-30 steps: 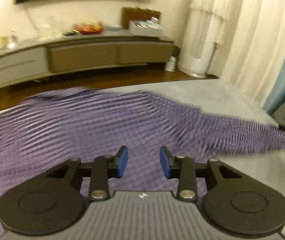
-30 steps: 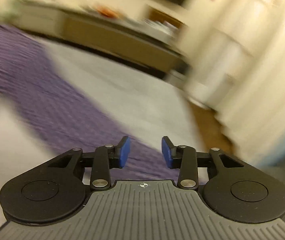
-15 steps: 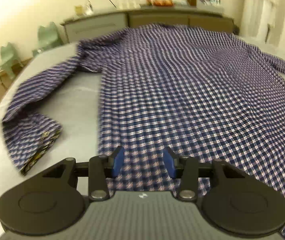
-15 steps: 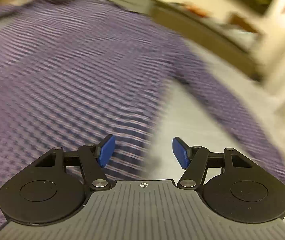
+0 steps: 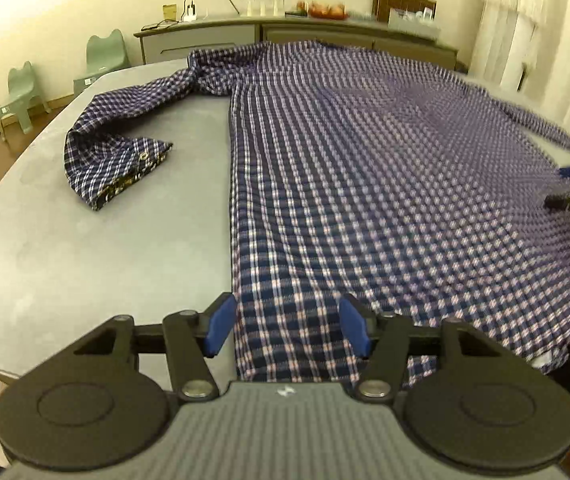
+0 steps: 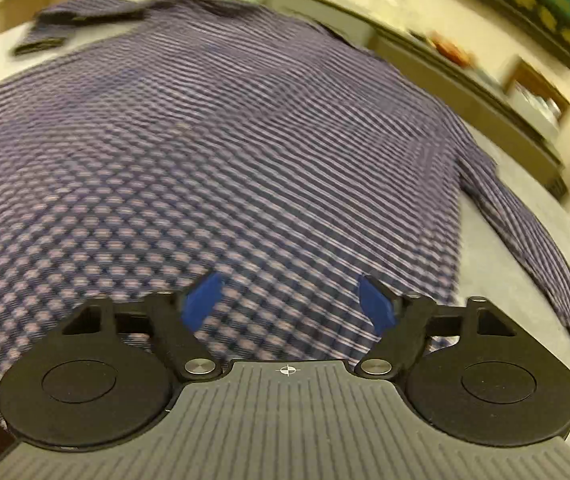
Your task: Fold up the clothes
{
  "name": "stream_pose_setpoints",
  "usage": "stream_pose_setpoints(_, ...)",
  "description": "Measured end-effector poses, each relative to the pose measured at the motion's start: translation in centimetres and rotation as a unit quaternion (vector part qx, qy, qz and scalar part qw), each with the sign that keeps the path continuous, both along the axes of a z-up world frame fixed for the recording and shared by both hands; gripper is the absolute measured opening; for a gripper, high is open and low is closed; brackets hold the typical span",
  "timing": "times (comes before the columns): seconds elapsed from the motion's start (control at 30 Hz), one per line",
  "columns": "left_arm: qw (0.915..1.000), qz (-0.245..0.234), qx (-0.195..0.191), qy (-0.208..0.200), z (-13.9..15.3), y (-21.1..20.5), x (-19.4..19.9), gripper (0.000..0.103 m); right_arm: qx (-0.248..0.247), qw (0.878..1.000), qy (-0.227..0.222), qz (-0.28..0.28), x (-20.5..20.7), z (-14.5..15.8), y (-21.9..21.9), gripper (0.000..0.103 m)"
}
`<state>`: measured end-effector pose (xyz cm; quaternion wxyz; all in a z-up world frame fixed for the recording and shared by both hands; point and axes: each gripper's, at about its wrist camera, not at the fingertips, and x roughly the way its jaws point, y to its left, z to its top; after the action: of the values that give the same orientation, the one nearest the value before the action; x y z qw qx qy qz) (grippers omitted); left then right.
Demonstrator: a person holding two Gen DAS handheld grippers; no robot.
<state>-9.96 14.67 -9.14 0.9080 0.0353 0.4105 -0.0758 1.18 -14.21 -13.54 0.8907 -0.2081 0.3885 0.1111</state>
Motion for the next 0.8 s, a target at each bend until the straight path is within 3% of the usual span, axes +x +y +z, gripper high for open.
stream_pose_setpoints(0.1, 0.9990, 0.021, -0.031, -0.025, 2.2, 1.9, 1.0, 0.060, -0.022, 0.999, -0.007, -0.043, 1.4, -0.5, -1.2, 0.079)
stream_pose_setpoints(0.17, 0.9966, 0.055, -0.044, -0.042, 3.8, 3.8, 2.8, 0.069, -0.033, 0.998, -0.017, -0.059, 1.6, -1.0, -1.6, 0.077)
stream_pose_setpoints(0.23, 0.9931, 0.093, -0.041, -0.059, 5.0, 6.3, 5.4, 0.082, -0.013, 0.998, -0.024, -0.051, 1.3, -0.5, -1.0, 0.079)
stream_pose_setpoints(0.33, 0.9897, 0.121, 0.044, -0.062, 4.6, 9.3, 10.7, 0.084, 0.003, 0.998, -0.033, -0.044, 0.5, -0.1, 0.1, 0.081)
stream_pose_setpoints(0.47, 0.9825, 0.112, 0.140, -0.049, 2.5, 11.8, 15.8, 0.084, 0.012, 0.998, -0.037, -0.042, -0.6, 0.6, 0.7, 0.084)
stream_pose_setpoints(0.6, 0.9779, 0.118, 0.166, -0.045, 0.1, 12.5, 18.0, 0.081, 0.018, 0.999, -0.021, -0.039, 0.4, -0.1, 1.6, 0.084)
stream_pose_setpoints(0.67, 0.9796, 0.122, 0.154, -0.040, -0.5, 13.7, 19.1, 0.046, 0.016, 0.999, -0.016, -0.038, 0.7, -0.3, 2.2, 0.084)
stream_pose_setpoints(0.7, 0.9826, 0.120, 0.138, -0.033, -0.7, 14.5, 19.5, 0.002, 0.018, 0.999, -0.016, -0.038, 1.2, -0.3, 2.3, 0.084)
stream_pose_setpoints(0.8, 0.9924, 0.111, 0.012, -0.051, 3.1, 17.8, 19.8, 0.001, 0.025, 0.999, -0.020, -0.035, 2.5, 0.2, 2.9, 0.080)
